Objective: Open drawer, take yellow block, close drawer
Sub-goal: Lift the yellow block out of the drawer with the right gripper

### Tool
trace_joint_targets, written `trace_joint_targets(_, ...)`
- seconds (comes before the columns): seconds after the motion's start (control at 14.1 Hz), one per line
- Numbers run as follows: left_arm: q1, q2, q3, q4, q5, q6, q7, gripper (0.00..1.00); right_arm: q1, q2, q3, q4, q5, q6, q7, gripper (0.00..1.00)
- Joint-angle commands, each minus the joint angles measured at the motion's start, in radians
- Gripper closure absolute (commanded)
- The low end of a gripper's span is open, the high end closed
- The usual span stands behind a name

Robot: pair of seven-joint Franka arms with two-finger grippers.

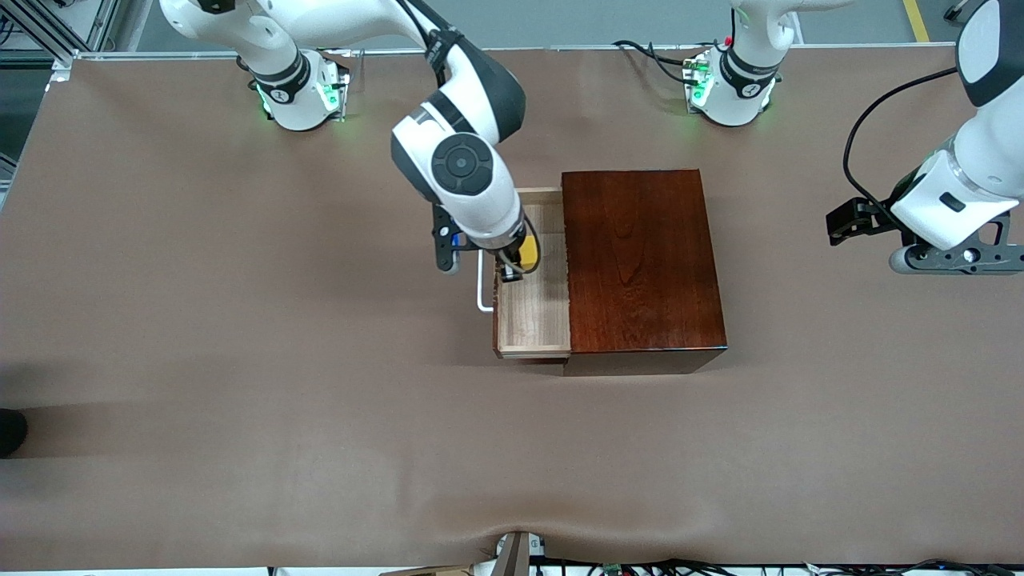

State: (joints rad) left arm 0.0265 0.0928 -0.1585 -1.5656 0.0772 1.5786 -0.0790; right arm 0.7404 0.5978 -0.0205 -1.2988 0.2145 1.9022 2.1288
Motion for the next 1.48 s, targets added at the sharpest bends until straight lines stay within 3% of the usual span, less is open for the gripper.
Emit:
trace_joint_targets(0.0, 0.012, 0.008, -0.006, 0.015, -0.020, -0.003, 0.031, 0.00, -0.047, -0.038, 0.021, 0.013, -0.012, -0.054, -0.044, 1.00)
trace_joint_targets(0.28, 0.001, 0.010, -0.006, 0.016, -0.022, -0.005, 0.056, 0.00, -0.081, -0.101, 0.019, 0.016, -0.012, -0.118, -0.228, 1.00)
trace_joint_targets(0.49, -0.003, 0.012, -0.006, 0.015, -0.022, -0.005, 0.054, 0.00, -0.169, -0.153, 0.024, 0.018, -0.001, -0.253, -0.375, 1.00)
trace_joint_targets(0.92, -0.016, 0.012, -0.006, 0.019, -0.019, -0.005, 0.050, 0.00, -0.286, -0.237, 0.017, 0.012, -0.004, -0.392, -0.682, 1.00)
trace_joint_targets(1.41, -0.065, 0.058, -0.006, 0.093, -0.014, -0.023, 0.034, 0.00, -0.533, -0.268, 0.017, -0.034, -0.006, -0.508, -1.179, 1.00)
